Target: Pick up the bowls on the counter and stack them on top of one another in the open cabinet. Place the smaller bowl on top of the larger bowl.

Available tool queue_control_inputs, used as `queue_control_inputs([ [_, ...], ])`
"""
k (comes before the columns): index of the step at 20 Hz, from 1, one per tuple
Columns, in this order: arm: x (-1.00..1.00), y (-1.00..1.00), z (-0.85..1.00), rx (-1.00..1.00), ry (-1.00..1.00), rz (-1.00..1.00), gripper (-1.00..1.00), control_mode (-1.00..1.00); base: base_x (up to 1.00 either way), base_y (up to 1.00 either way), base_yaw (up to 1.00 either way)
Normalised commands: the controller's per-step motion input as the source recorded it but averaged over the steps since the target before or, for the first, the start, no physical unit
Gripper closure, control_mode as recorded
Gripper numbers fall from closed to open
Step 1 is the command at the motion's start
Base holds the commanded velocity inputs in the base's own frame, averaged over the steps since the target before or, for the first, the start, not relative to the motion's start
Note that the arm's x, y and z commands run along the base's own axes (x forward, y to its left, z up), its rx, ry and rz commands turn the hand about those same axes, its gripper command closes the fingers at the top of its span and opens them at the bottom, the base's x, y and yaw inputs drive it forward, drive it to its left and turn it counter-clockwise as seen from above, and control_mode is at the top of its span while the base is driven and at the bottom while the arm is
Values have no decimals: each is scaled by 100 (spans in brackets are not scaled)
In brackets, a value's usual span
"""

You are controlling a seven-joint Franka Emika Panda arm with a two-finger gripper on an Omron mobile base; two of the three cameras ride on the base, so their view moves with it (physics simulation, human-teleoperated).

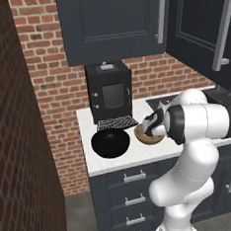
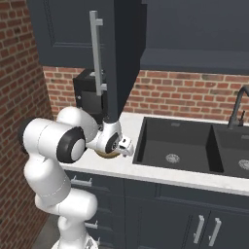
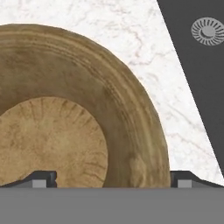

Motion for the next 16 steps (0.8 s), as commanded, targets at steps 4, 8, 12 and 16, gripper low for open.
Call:
queue_control_inputs([
  [4,0,0,0,0,0,0,-100,-100,0,0,0],
  [8,0,0,2,0,0,0,-100,-100,0,0,0],
  [12,0,0,0,0,0,0,100,-100,0,0,0],
  [16,0,0,2,0,0,0,100,-100,0,0,0],
])
